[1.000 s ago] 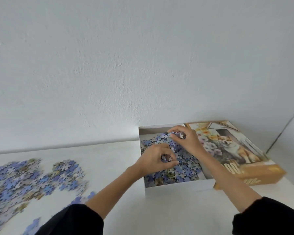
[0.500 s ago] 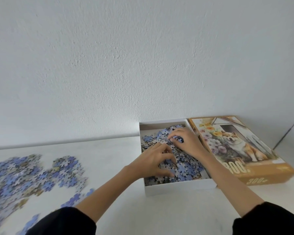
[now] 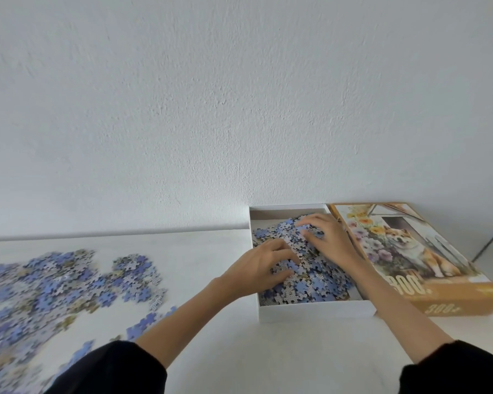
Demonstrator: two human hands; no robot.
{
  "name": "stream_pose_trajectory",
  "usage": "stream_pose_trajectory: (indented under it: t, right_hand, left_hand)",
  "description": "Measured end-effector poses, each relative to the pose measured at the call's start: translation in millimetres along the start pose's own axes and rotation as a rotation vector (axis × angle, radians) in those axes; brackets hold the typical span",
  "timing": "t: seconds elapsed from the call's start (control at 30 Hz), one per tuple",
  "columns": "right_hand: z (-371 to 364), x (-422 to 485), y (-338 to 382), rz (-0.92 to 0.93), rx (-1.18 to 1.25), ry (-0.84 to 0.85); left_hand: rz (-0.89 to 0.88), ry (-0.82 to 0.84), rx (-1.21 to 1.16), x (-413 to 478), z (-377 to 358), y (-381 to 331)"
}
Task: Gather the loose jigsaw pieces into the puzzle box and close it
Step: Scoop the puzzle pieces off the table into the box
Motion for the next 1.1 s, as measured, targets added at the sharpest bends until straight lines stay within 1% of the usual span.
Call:
stream_pose_trajectory:
  t: [0.17, 0.3, 0.47, 0.63, 0.8, 0.93, 1.1]
  right_hand:
    - [2, 0, 25, -0.012, 0.110, -0.053]
    - [-9, 3, 55, 0.038, 0.143, -0.073]
    - [-34, 11, 110, 0.108, 0.182, -0.056]
    - [-68, 14, 165, 0.142, 0.220, 0.012]
    - [-108, 14, 212, 0.170, 0.228, 0.029]
    - [-154, 6, 250, 0.109, 0.260, 0.078]
    - [-222, -4, 297, 0.064, 0.272, 0.186]
  left_hand:
    - [-0.029, -0.048, -0.061, -13, 17, -1]
    - [-0.015, -0.119, -0.081, -32, 40, 2]
    - [0.030, -0.192, -0.065, -73, 73, 20]
    - [0.060, -0.221, -0.061, -121, 102, 38]
    - [0.075, -0.218, -0.038, -178, 131, 57]
    - [0.093, -0.198, -0.002, -231, 157, 83]
    - [0.218, -0.140, 0.037, -313, 178, 135]
Point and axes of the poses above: each hand's wrist, its own x-axis towards the middle knuckle, its own z-axis out of the back of the hand, y = z × x, the point moved 5 cm from there along x, towards the middle knuckle, and after that the axes turned 7 degrees about x, right-handed, at the moved point
